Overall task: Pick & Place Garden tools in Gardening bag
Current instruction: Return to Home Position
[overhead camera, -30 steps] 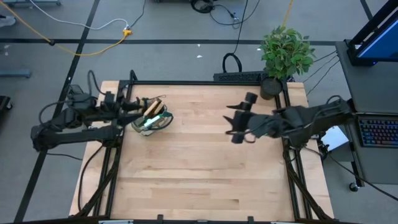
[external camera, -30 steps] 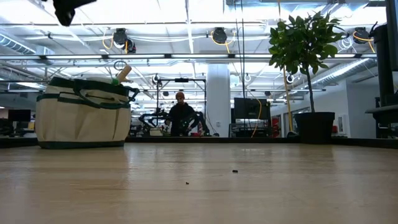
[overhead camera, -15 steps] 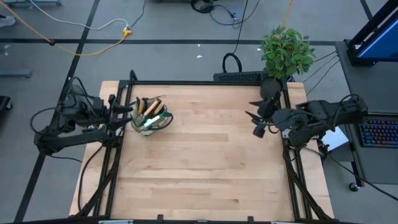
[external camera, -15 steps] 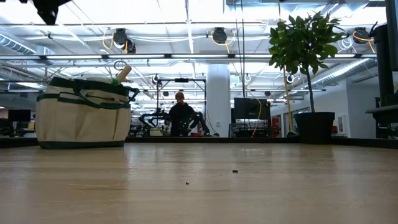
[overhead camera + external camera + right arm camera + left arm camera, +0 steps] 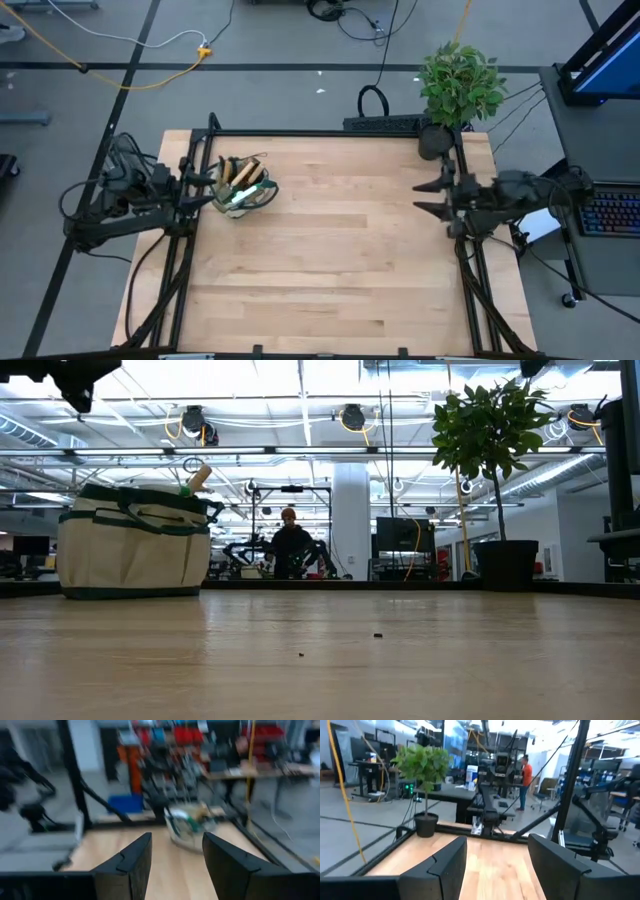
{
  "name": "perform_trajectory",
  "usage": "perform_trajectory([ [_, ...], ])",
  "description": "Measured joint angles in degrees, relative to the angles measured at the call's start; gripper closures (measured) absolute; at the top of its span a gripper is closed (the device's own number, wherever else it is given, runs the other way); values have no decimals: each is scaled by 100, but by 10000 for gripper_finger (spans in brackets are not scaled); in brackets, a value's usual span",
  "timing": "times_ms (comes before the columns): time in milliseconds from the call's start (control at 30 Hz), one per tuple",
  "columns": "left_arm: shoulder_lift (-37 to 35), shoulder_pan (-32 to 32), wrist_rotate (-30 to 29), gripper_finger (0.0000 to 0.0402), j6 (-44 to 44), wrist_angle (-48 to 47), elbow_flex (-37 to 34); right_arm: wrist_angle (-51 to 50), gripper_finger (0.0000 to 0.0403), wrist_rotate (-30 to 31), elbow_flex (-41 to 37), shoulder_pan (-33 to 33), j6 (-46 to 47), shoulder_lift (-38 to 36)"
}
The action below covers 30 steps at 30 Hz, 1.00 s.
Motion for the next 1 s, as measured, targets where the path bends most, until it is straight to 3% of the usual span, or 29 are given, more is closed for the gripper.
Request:
perform_trajectory([
  [300,37,0,214,183,15,581,-519,230,236,-198,-1144,0,398,-1243],
  [500,33,0,222,183,44,620,-814,80,236,-199,-1471,0,615,-1753],
  [633,32,0,225,183,-33,873,-1131,-167,236,-195,-1590,0,829,-1971],
  [833,32,0,230,183,-240,2246,-2010,-161,236,37,-1929,0,882,-2154],
  [1000,30,-1,218,183,-408,2262,-2211,-147,236,101,-2176,0,1358,-2154],
])
